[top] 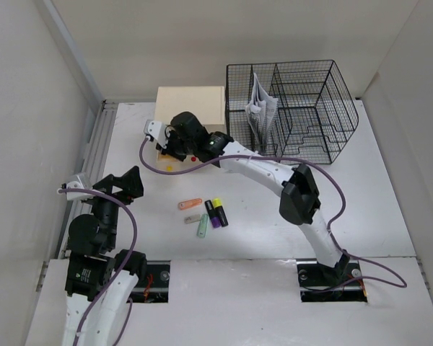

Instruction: Organize the desk

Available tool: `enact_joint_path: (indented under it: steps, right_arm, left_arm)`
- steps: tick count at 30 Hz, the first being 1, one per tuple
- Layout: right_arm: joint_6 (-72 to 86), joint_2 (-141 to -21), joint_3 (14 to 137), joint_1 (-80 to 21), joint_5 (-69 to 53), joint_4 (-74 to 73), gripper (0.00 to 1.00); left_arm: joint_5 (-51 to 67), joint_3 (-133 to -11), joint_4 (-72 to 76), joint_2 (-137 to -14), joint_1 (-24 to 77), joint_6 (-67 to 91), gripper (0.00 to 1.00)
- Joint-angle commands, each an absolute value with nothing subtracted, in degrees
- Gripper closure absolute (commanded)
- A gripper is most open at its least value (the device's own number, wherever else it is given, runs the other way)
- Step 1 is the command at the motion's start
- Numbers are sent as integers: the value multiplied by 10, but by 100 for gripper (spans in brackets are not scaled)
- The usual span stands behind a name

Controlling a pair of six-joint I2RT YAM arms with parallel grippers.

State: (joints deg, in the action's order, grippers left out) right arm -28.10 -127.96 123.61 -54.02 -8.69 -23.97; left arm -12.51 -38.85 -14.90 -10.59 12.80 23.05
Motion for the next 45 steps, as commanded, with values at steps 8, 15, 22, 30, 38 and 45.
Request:
enact_joint_path:
  steps: [8,15,22,30,38,45]
  right_arm:
    - [-247,-1253,1250,-541,-59,-199,62]
    - [-231,-1230,1245,-519,-230,-238,100]
    - [-342,-1210,1209,-479,-543,-397,100]
    - [-420,-1173,1021,-515,-408,-415,95]
    - [-372,-1133,906,-551,-302,-316,66]
    - [-337,-1154,889,-563,-257,-271,58]
  left_arm:
    - [-122,-401,-134,-105,131,229,14]
    - [-122,-401,-134,-105,131,229,14]
    - [-122,-401,-134,-105,131,229,14]
    - [-122,-401,-134,-100,131,229,14]
    - [-122,-401,-134,-100,131,229,14]
    - [-122,-401,-134,-100,131,229,14]
